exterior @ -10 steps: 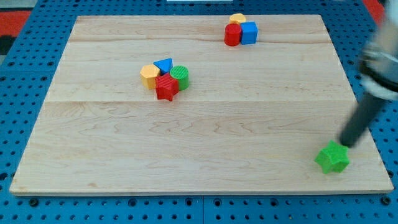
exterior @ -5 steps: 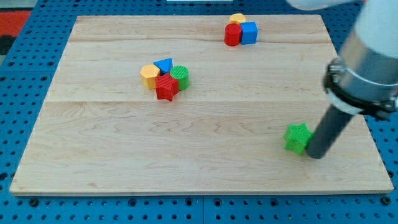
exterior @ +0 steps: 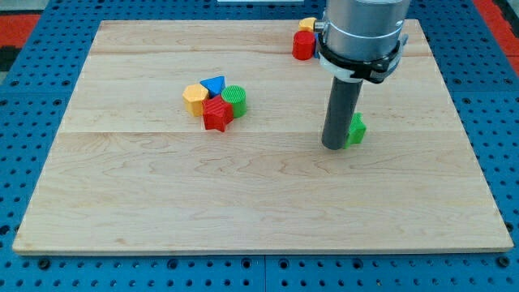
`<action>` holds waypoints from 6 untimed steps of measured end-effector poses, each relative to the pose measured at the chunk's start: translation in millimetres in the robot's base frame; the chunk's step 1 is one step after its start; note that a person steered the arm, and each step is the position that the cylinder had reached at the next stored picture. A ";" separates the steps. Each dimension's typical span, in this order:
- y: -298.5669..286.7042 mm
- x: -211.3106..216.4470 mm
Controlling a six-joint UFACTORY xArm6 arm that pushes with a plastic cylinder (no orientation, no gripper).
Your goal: Slide the green star towards the group of blocks
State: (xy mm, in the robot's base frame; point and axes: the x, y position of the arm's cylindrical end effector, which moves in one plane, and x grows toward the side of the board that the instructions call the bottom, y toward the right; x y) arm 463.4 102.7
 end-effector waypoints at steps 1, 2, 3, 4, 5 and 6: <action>25.6 0.0; 60.6 0.1; 55.1 -19.1; 34.7 -44.7; 15.6 -69.9; 15.5 -89.9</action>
State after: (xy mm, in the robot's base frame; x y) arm 373.6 118.2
